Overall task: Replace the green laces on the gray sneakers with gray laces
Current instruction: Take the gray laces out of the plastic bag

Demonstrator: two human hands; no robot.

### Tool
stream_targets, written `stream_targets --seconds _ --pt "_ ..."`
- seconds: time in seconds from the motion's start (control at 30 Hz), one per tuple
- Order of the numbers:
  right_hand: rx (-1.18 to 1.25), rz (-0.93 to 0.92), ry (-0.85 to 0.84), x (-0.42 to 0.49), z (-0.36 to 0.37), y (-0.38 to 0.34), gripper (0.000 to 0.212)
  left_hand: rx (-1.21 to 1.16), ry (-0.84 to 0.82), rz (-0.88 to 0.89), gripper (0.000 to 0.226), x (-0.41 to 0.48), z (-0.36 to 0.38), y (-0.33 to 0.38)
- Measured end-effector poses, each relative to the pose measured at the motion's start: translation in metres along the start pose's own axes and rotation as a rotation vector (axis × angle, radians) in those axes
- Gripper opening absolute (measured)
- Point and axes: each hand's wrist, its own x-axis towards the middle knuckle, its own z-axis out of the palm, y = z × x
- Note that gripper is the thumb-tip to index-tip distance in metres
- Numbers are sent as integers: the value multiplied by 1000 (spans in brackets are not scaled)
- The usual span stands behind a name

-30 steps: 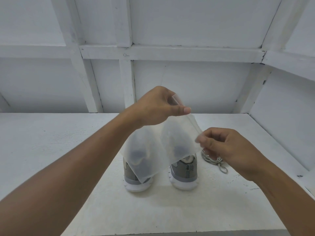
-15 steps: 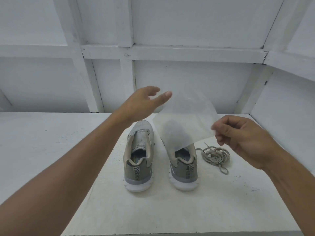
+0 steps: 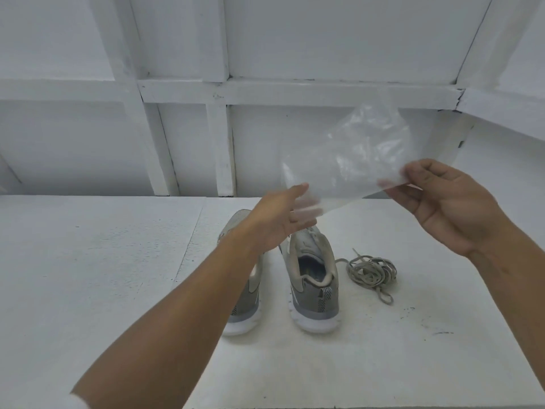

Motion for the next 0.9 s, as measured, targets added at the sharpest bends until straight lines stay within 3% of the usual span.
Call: stream_targets --seconds 0.07,0.17,0.23,0.33,0.4,0.47,0.57,0.67,0.77,0.9 --pt "-25 5 78 8 -14 7 9 -22 11 14 19 4 3 2" --pt "-57 35 180 20 -36 18 6 61 54 9 18 12 8 7" --pt "-78 60 229 28 -51 27 22 102 54 2 19 19 13 10" --pt "-141 93 287 41 -73 42 6 208 85 31 20 39 21 6" --pt "-200 129 326 49 -87 49 3 351 143 60 39 55 28 2" --pt "-263 161 348 56 -97 55 13 532 205 76 50 70 32 -3" --pt "-399 210 354 67 -111 61 20 702 219 91 25 93 40 -10" --pt "-543 247 382 78 -125 69 23 900 193 72 23 120 50 -25" --pt "-652 293 411 90 -141 81 13 1114 168 103 5 140 58 -41" --pt "-723 348 452 100 -162 103 14 1390 127 145 26 159 57 -57"
